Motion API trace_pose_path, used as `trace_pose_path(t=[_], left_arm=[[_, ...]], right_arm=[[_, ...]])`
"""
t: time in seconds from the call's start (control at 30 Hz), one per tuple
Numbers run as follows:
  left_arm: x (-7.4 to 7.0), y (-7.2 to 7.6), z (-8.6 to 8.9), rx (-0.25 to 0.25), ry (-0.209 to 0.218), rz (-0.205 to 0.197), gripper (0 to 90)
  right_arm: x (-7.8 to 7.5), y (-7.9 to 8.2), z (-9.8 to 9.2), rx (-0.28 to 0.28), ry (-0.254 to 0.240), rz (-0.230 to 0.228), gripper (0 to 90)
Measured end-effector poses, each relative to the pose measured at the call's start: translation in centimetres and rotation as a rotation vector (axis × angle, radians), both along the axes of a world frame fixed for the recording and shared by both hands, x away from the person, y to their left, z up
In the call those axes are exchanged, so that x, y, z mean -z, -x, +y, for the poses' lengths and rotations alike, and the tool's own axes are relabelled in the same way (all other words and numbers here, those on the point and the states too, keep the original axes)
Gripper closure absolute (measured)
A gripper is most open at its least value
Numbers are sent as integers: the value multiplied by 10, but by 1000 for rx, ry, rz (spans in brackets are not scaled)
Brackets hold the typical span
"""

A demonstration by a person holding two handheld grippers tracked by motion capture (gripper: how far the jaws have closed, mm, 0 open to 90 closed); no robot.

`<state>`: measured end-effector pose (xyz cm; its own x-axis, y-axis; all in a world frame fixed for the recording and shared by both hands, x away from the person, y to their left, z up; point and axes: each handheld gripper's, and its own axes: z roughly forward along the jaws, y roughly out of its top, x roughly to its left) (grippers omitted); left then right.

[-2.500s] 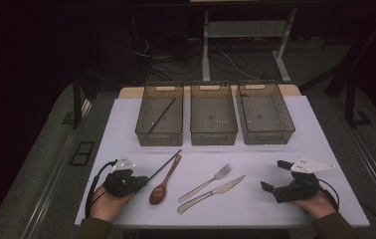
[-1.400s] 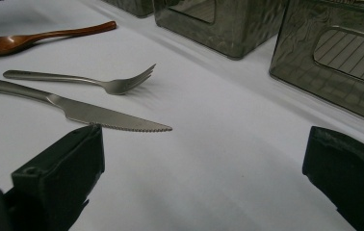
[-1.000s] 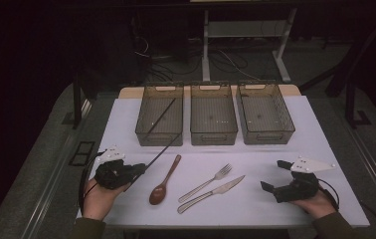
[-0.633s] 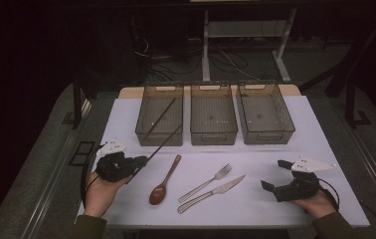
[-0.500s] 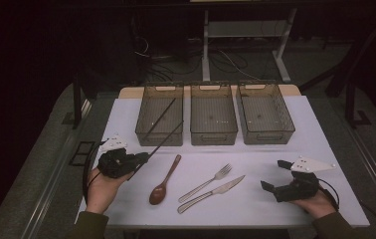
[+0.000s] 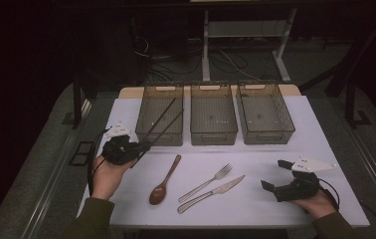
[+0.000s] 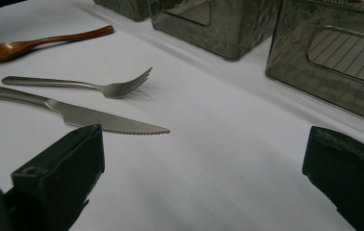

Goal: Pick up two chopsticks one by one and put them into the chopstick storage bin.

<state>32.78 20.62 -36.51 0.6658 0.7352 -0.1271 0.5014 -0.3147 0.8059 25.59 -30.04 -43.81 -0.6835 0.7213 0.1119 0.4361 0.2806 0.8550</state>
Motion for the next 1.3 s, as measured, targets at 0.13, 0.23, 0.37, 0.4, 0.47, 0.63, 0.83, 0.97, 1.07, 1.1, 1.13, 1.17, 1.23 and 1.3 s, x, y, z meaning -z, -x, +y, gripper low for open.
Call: trace_pose_path(t=[0.13,0.23,0.37,0.4,0.47,0.63,0.83,0.97,1.07,1.1,1.13,1.17,1.23,1.3], left_arm=[[-2,-12,1,-6,14,7,851],[-6,-19,1,-10,24,4,851],[-13,-27,-1,-19,40,-7,851],[-15,-29,-3,-18,39,-6,851],[-20,-33,-5,-19,16,-12,851],[-29,-46,-10,-26,20,-23,851],[-29,-72,-14,-54,18,-21,851],[-28,-87,-14,-80,23,-14,851],[-27,-98,-14,-97,15,-7,851],[-27,-101,-14,-106,14,-4,851],[-26,-104,-14,-109,3,1,851],[-24,-107,-15,-123,-2,3,851],[-21,-113,-15,-127,-11,10,851],[-18,-119,-16,-140,-25,27,851]], right_arm=[[0,-1,1,0,-4,0,3],[1,-2,1,0,-6,7,2],[1,-3,2,-8,-5,7,2],[0,-2,2,-4,-13,8,2],[-1,-3,1,10,-25,5,3],[-3,-1,-2,20,-39,10,2],[0,-3,-1,13,-33,12,2],[0,-3,-2,17,-36,15,2],[0,-3,-2,16,-35,16,2],[0,-3,-1,15,-35,16,2],[0,-3,-1,13,-34,15,3],[0,-3,-1,13,-33,15,3],[0,-3,-2,15,-36,15,3],[0,-3,-2,15,-36,15,2]])
